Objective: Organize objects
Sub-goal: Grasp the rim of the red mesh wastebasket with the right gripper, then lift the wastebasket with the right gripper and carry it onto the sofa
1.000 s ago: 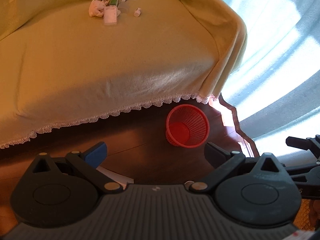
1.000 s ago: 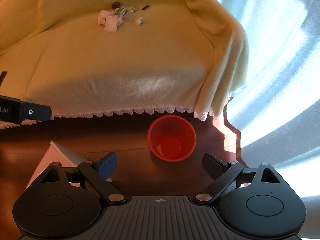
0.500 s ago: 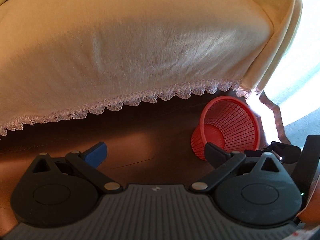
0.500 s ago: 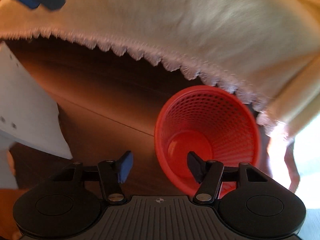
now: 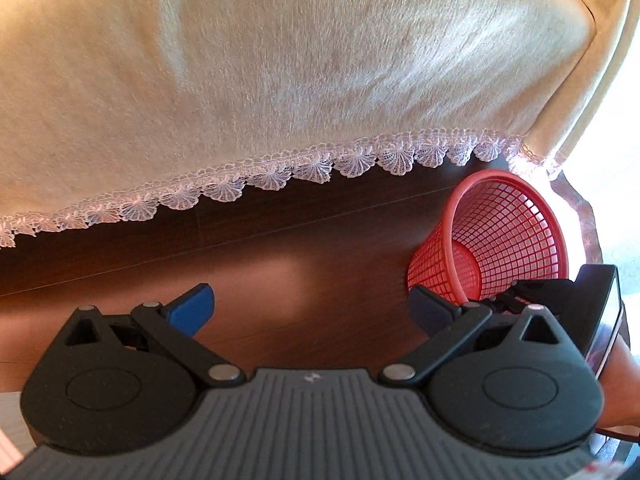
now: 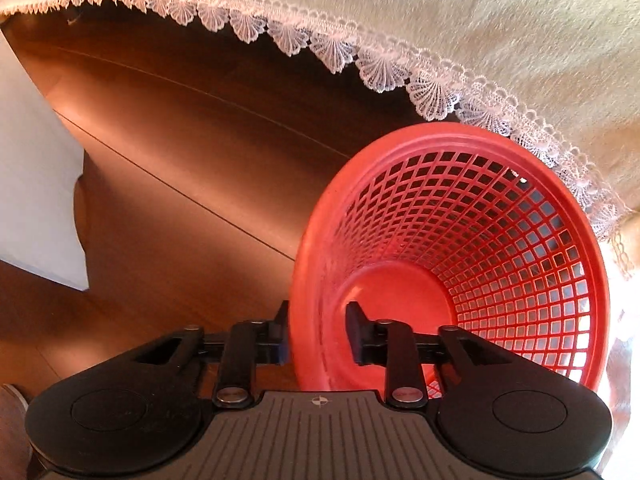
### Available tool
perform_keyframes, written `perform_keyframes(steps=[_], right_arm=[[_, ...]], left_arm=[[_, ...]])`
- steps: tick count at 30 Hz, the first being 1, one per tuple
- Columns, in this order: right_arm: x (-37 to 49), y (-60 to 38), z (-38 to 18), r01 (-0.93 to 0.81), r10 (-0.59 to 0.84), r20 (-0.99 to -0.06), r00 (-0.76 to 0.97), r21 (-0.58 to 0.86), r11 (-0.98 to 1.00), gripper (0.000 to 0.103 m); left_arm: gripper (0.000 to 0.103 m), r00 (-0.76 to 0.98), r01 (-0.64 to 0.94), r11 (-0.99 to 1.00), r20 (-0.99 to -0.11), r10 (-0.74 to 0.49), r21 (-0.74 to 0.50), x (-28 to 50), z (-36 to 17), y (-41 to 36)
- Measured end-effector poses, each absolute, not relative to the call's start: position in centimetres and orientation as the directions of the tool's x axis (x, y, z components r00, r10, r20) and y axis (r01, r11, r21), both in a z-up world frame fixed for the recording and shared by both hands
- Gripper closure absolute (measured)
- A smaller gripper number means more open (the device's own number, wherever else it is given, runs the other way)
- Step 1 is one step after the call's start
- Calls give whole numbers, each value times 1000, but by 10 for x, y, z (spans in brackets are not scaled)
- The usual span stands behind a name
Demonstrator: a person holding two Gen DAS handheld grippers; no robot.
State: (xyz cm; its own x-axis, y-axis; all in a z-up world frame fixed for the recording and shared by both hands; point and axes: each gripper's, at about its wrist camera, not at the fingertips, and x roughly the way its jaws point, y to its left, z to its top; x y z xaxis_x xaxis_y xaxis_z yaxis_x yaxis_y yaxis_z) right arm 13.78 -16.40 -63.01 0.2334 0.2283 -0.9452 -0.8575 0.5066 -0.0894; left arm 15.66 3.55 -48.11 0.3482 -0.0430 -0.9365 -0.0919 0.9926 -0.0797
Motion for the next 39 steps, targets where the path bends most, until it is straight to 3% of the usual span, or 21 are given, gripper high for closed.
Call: perform_keyframes(steps=[7,12,17,22,29,34,39], right_arm=[[140,-159,-638,-897,201,-949,243,-142,418,102],[133,-155,-610,-923,162,-952,259,-195,331,102],[131,-160,-528,-933,128,-955,268,-224,281,102],[141,-169,-405,-938,115,-955,272,-237,253,102],[185,-166,-256,-882,128,-902,412,-360,306,102],[227,-139,-204,-834,129,-851,508,-449,322,102],[281,-105,-192,-793,115,-820,560,-491,361,102]], left_arm=[[2,352,-106,989,-934,-56,-99,159,-481,33],[2,330,-123,988,-943,-49,-94,160,-462,31],[2,312,-136,986,-949,-50,-97,159,-404,28],[2,319,-154,984,-947,-32,-86,171,-315,21],[2,423,-183,977,-906,-23,-110,215,-199,24],[2,497,-165,980,-868,-16,-112,268,-151,35],[2,552,-137,984,-833,-20,-114,329,-129,63]])
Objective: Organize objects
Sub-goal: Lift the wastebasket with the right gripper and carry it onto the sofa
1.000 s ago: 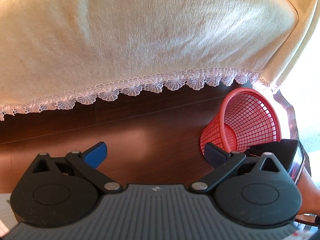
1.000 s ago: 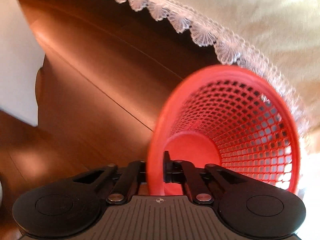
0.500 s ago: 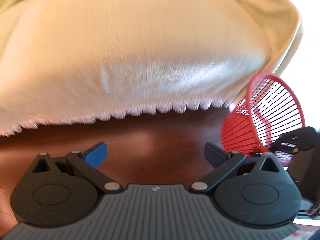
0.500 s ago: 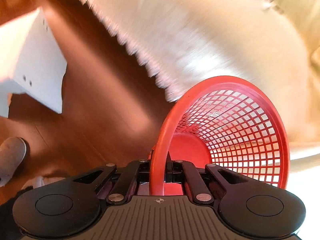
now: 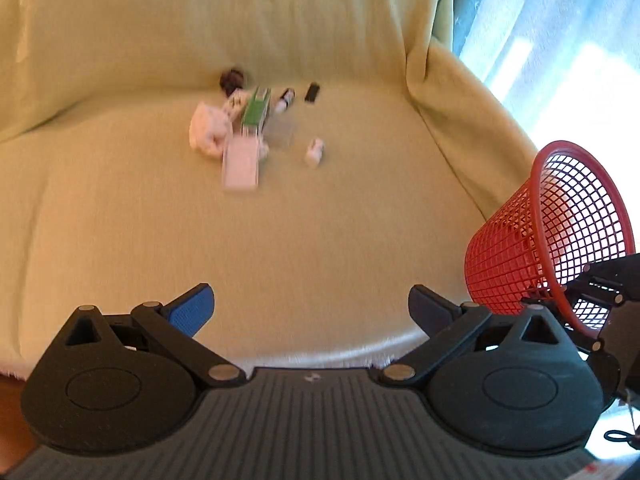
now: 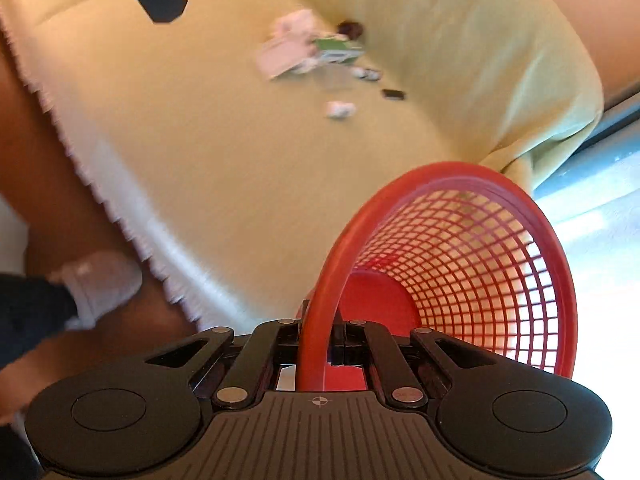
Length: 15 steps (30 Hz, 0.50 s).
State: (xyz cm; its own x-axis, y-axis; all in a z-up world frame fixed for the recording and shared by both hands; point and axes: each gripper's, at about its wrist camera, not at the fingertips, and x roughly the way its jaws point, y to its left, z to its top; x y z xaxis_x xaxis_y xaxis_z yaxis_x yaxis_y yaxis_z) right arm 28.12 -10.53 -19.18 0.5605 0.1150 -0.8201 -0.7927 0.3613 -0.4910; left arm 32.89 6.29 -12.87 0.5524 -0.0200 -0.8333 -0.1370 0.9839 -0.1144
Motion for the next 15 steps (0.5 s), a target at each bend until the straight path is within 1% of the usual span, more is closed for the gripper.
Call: perform_keyframes(steps=[4,7,10,13,15], right_arm=[[326,-71,-207,-743,44,-807,589,-520,421,102],[355,-52,-228,-706,-44,-795,605,-562,431,102],[381,-41,-248,-663,-116,-764,635,-615,427,102],[401,-33,-268,-622,-160,-734,660,-653,432,102],[409,-31,-278,-582,-169,-698,696,-687,435,102]], left_arm=[[2,562,-65,993,-826,-49,-103,385,-137,86],[2,553,17,990,-823,-127,-141,424,-160,105],[2,548,88,982,-815,-188,-167,456,-179,123],[2,556,129,977,-804,-213,-169,476,-198,139],[2,560,139,975,-799,-219,-171,483,-210,146]])
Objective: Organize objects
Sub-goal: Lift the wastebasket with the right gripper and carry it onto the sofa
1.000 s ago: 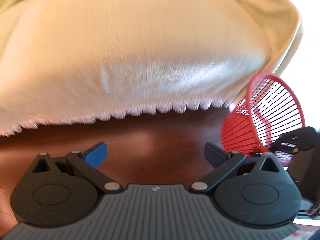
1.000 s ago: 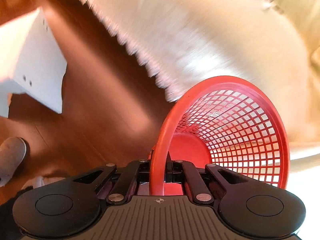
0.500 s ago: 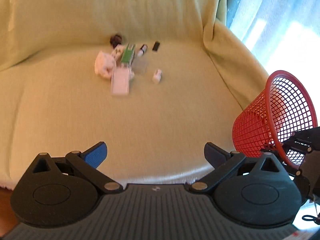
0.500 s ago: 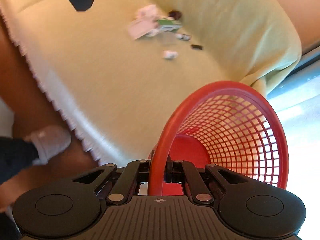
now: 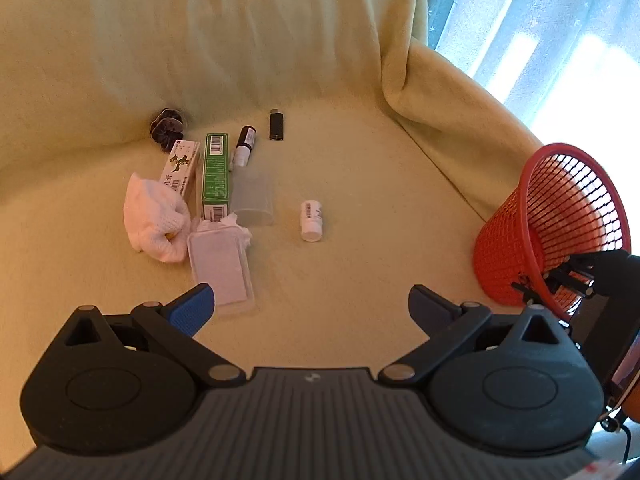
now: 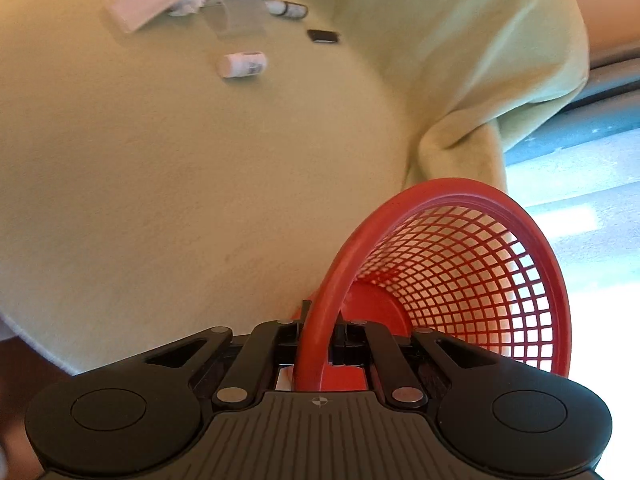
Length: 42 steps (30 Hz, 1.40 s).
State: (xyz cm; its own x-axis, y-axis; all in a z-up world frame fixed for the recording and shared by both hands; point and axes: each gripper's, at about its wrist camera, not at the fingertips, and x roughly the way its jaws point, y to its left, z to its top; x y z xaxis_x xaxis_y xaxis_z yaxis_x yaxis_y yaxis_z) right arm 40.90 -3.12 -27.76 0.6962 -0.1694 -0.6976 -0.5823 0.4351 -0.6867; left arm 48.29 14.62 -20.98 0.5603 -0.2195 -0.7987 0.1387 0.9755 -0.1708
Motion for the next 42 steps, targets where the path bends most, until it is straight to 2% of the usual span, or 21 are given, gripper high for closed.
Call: perform_keyframes(steps=[8,13,16,22,25,31,35,42], right_arm=[[419,-20,-311,-428,-98,-519,849,-784,449,101],[419,-21,-333,-279,-58,-345,937,-837,470,101],[418,-20,-347,-195,-44,-245,969,-859,474,100],[419,-14,-360,-87,-37,-123,992,-853,514,100],[422,-9,-362,-49,-63,-99,993,-840,540,100],[437,14,-357,16,-185,-108,977,-824,567,100],[448,28,-357,76,-262,-85,961,-833,548,100],[456,40,-363,117,-335,-71,939,-853,508,100]], left_arm=[[2,652,213,964,-711,-263,-161,488,-249,149],[2,720,242,956,-629,-293,-168,488,-264,143],[2,748,245,954,-593,-299,-172,487,-271,143],[2,767,280,944,-550,-329,-173,491,-277,141],[2,768,296,939,-542,-342,-172,496,-280,142],[2,768,338,924,-516,-379,-176,502,-283,152],[2,769,340,916,-498,-401,-213,499,-279,169],[2,758,384,901,-487,-434,-204,497,-277,197]])
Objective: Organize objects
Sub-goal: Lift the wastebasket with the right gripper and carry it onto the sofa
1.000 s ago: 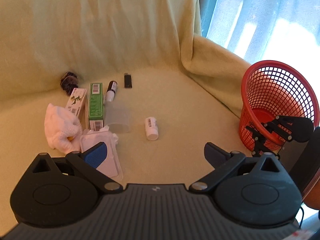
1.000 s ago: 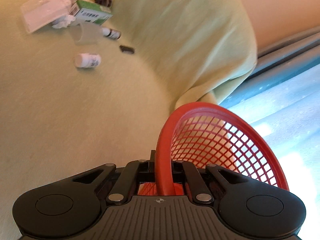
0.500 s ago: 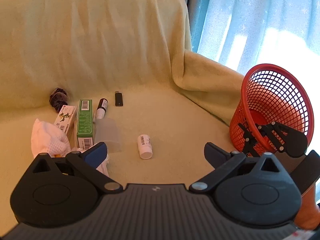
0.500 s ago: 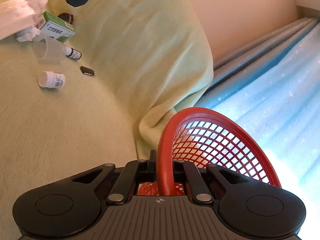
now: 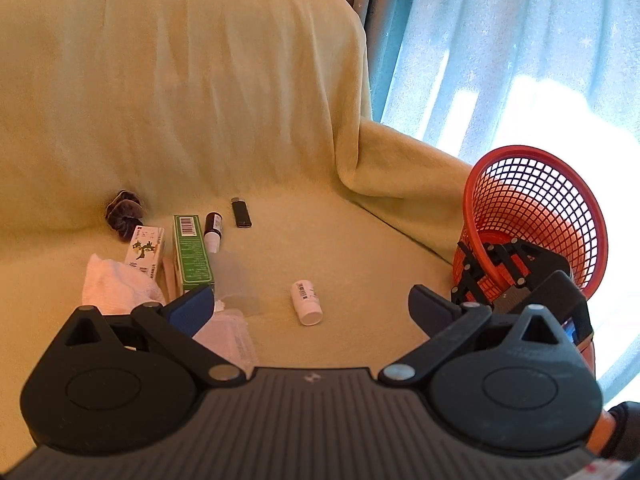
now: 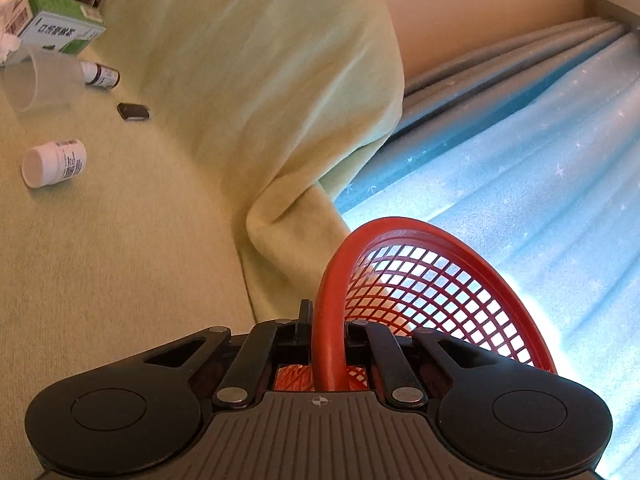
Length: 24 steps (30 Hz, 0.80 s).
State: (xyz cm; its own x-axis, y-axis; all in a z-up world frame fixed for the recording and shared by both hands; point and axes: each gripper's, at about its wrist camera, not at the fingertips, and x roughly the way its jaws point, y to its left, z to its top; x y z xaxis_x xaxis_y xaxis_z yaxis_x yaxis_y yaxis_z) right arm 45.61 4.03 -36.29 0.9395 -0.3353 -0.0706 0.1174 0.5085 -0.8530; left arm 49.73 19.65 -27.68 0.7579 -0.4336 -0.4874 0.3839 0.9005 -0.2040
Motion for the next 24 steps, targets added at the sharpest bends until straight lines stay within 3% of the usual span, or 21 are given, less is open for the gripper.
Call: perform_keyframes(steps=[11,24], right_arm=[[474,59,-365,160,-354,-68,933,-802,576,101],[478,54,-361,221,-362,-91,928,-647,730,103]], left_arm=[[2,771,340,917,-496,-399,-210,513,-287,226],[2,767,321,918,-504,-397,-234,530,-302,234]])
